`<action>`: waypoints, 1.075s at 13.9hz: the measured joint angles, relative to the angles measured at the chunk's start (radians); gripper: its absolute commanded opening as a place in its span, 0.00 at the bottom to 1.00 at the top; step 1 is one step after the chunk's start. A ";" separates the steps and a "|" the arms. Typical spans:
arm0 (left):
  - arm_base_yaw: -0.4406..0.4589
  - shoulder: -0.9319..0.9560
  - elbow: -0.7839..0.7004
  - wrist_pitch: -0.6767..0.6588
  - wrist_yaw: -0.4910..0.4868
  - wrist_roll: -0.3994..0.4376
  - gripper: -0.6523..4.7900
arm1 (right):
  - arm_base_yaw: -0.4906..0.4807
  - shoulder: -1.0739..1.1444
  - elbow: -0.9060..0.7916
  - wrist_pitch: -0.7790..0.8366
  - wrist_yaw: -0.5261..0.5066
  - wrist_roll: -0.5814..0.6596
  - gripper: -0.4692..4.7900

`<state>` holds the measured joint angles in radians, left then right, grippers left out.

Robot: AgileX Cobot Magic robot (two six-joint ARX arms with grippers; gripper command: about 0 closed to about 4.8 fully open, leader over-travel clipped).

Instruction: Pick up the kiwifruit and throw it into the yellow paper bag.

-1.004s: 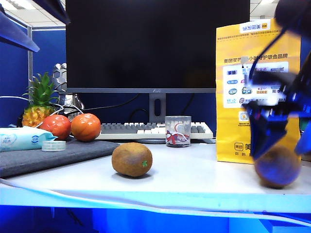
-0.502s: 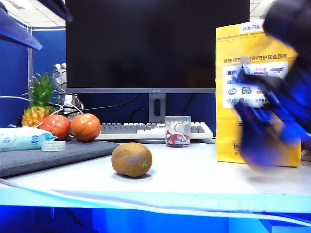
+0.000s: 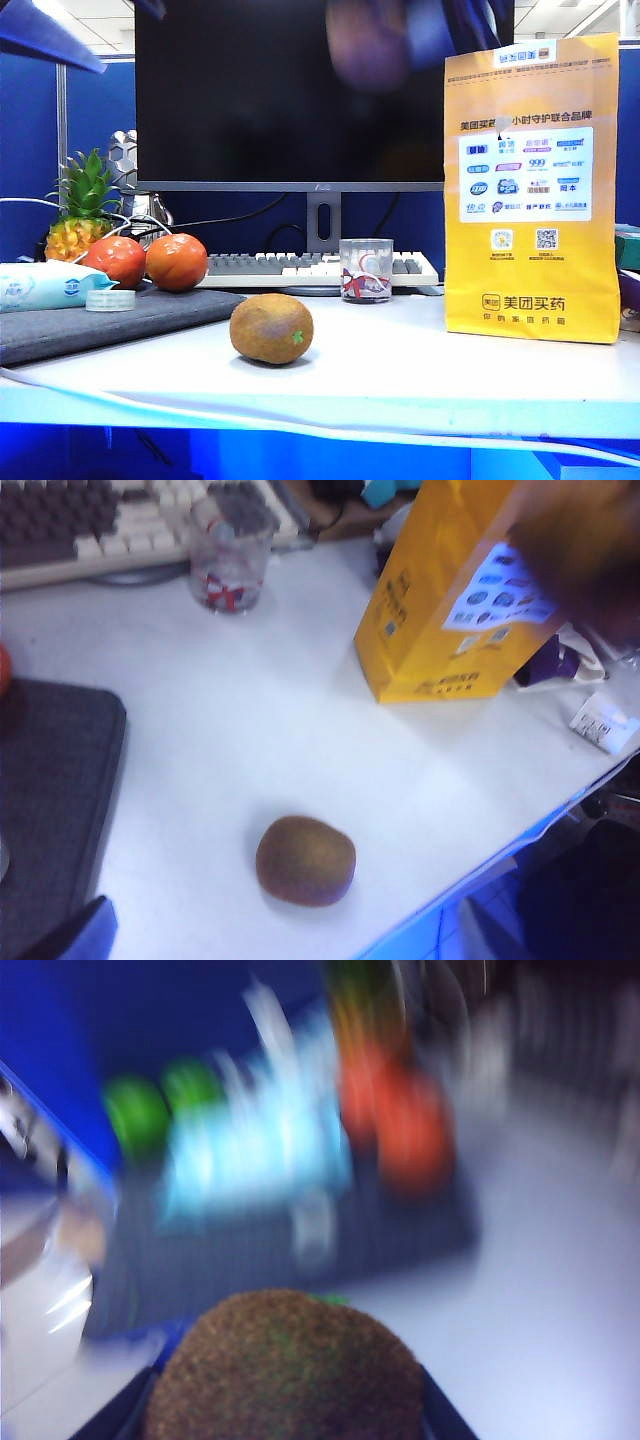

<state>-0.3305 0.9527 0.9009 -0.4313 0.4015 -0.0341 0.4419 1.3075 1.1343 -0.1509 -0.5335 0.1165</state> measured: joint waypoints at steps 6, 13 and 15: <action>0.000 0.000 0.000 0.008 0.000 -0.001 1.00 | -0.066 -0.006 0.217 0.026 0.710 -0.444 0.19; 0.000 0.000 0.000 0.008 0.000 0.000 1.00 | -0.156 0.000 0.212 -0.259 0.689 -0.428 1.00; 0.000 0.000 0.000 0.008 0.000 0.000 1.00 | -0.156 0.000 0.212 -0.251 0.668 -0.425 1.00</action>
<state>-0.3302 0.9527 0.9009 -0.4229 0.4019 -0.0345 0.2863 1.3071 1.3464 -0.4019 0.1349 -0.3088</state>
